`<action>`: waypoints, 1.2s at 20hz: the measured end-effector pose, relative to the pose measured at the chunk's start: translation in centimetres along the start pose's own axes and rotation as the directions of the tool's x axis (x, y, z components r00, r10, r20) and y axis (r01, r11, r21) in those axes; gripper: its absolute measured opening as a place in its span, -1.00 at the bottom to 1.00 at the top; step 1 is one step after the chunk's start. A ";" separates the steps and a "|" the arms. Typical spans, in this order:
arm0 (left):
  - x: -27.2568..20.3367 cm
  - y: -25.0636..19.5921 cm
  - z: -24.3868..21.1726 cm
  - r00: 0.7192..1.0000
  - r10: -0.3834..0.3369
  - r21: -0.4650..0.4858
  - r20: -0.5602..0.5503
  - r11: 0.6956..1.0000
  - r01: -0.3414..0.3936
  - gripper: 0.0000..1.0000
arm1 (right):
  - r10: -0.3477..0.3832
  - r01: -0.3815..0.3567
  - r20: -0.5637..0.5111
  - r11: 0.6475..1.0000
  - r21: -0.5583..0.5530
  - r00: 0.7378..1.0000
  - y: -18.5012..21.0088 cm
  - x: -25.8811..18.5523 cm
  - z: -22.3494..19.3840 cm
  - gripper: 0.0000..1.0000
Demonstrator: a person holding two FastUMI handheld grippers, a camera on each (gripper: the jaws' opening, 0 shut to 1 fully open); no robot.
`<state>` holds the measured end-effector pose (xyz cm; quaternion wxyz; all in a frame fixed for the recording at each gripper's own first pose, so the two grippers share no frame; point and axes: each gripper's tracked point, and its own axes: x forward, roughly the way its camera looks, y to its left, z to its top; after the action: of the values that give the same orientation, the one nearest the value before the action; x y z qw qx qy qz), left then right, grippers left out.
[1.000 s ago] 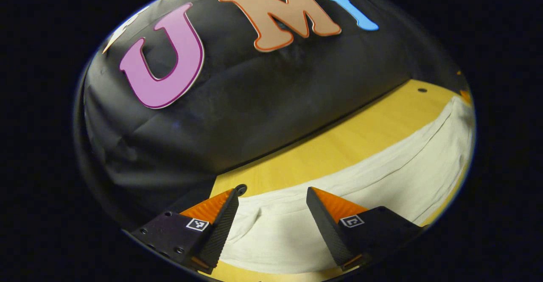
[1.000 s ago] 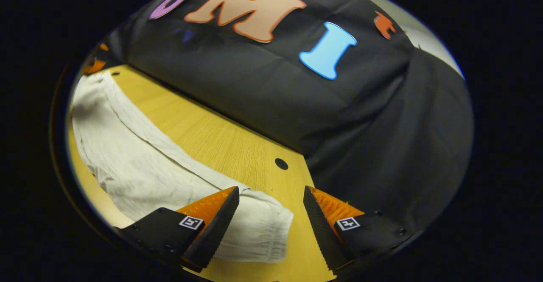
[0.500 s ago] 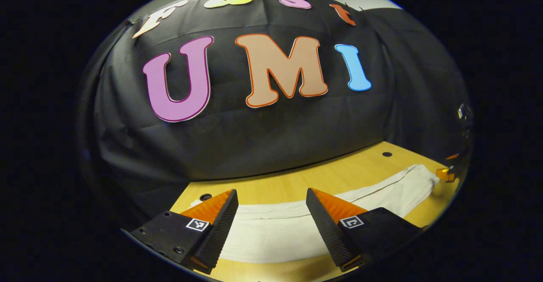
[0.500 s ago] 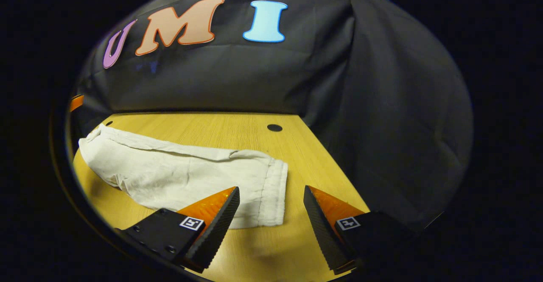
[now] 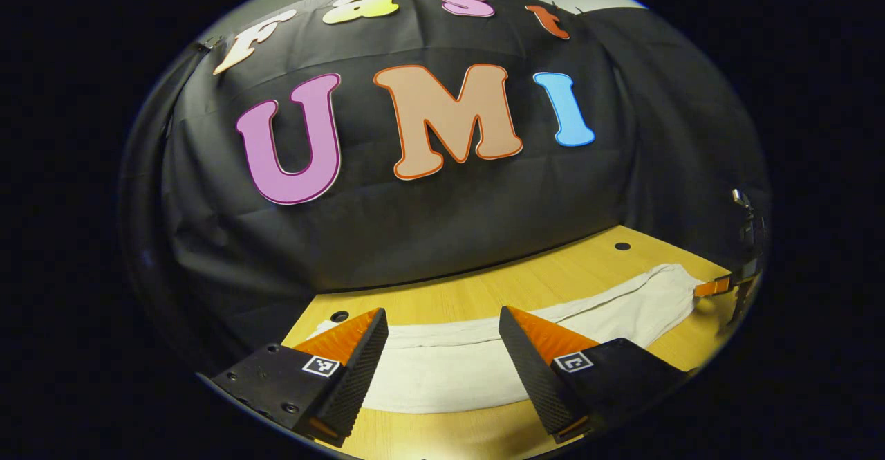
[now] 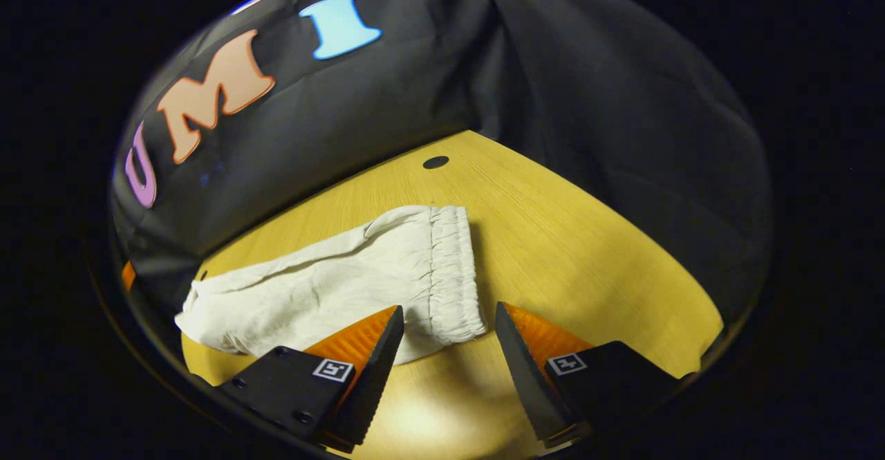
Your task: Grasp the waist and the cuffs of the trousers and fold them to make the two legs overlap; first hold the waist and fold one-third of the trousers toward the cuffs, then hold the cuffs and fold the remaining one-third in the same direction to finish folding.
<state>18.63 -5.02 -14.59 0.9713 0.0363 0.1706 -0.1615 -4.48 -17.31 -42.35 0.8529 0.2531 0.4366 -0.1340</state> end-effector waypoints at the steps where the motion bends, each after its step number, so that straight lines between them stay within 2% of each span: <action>1: -0.3 -0.1 -0.2 1.000 0.000 0.002 0.000 1.000 0.000 0.92 | -0.002 0.003 -0.023 0.999 0.038 1.000 0.0 0.5 -0.5 0.58; 2: -0.5 -0.1 -0.4 1.000 0.001 0.004 -0.002 1.000 -0.001 0.92 | -0.003 0.006 -0.044 0.998 0.067 0.999 0.0 0.9 -1.0 0.73; 4: -1.0 0.0 -0.7 1.000 0.005 0.013 -0.008 1.000 -0.005 0.91 | -0.022 0.030 -0.073 0.992 0.120 0.997 -0.2 1.4 -1.5 0.70; 5: -1.1 0.2 -0.9 1.000 0.008 0.017 -0.011 1.000 -0.008 0.92 | -0.042 0.049 -0.054 0.989 0.137 0.998 -0.6 1.7 -1.4 0.42; 7: -1.1 0.3 -1.0 1.000 0.007 0.018 -0.012 1.000 -0.007 0.92 | -0.054 0.063 -0.068 0.988 0.140 0.996 -1.0 2.0 -1.6 0.32; 12: -1.1 -0.1 -1.3 1.000 -0.003 0.026 -0.025 1.000 0.004 0.92 | -0.041 0.059 -0.102 0.982 0.178 0.994 -1.1 2.0 -1.6 -0.82; 13: -1.1 -0.2 -1.4 1.000 -0.007 0.028 -0.026 1.000 0.008 0.92 | -0.042 0.057 -0.101 0.986 0.155 0.994 -1.4 1.7 -1.7 -0.72; 17: -1.3 -1.0 -1.4 1.000 -0.008 0.021 -0.030 1.000 0.009 0.92 | -0.062 0.069 -0.084 0.994 0.079 0.995 -2.4 1.1 -0.2 -0.72; 20: -2.4 -1.7 -1.8 0.999 0.010 0.004 -0.035 1.000 -0.010 0.92 | -0.094 0.098 -0.067 0.993 0.063 0.993 -5.9 1.8 1.9 -0.72; 24: -3.9 -2.0 -2.8 0.998 0.039 -0.036 -0.049 0.999 -0.040 0.92 | -0.071 0.072 -0.031 0.997 0.028 0.997 -5.7 0.1 4.5 -0.72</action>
<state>13.59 -5.35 -15.87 0.9705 0.0256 0.1960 -0.1382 -3.98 -24.57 -42.03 0.8371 0.2517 0.4561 -0.1668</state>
